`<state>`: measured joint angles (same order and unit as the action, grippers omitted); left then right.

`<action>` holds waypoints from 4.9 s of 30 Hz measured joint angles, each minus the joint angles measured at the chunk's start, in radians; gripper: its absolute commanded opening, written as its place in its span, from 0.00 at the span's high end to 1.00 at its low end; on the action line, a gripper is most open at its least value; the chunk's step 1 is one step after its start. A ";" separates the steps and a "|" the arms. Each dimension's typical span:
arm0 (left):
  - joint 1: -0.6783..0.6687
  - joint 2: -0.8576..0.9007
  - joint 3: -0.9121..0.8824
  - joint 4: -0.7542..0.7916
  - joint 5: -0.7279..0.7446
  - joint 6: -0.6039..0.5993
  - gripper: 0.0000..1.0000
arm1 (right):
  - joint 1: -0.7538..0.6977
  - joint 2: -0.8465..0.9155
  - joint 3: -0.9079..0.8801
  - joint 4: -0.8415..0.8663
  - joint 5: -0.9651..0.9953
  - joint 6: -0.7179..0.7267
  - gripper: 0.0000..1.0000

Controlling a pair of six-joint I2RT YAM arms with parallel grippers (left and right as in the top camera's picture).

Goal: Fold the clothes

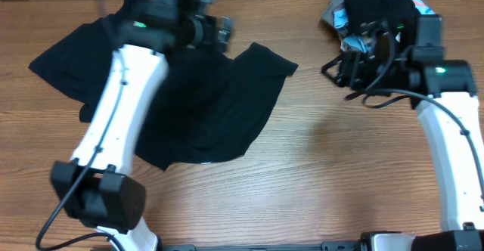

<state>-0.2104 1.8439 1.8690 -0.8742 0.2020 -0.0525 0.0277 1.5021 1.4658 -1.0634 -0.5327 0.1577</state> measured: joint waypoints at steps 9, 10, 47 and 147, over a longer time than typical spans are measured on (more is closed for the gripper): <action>0.287 -0.008 0.049 -0.187 -0.005 0.000 0.00 | 0.272 0.182 0.005 -0.002 0.207 0.050 0.39; 0.310 -0.008 0.049 -0.192 -0.010 0.000 0.00 | 0.293 0.212 0.005 0.006 0.224 0.055 0.39; 0.374 -0.008 0.049 -0.308 -0.275 0.000 0.00 | 0.409 0.585 0.006 0.262 0.392 0.079 0.92; 0.628 -0.009 -0.483 0.066 -0.240 -0.024 0.02 | 0.593 0.600 0.003 -0.061 0.315 0.454 0.58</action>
<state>0.4175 1.8351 1.3861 -0.8078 -0.0380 -0.0761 0.6205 2.1017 1.4693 -1.1244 -0.2180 0.6117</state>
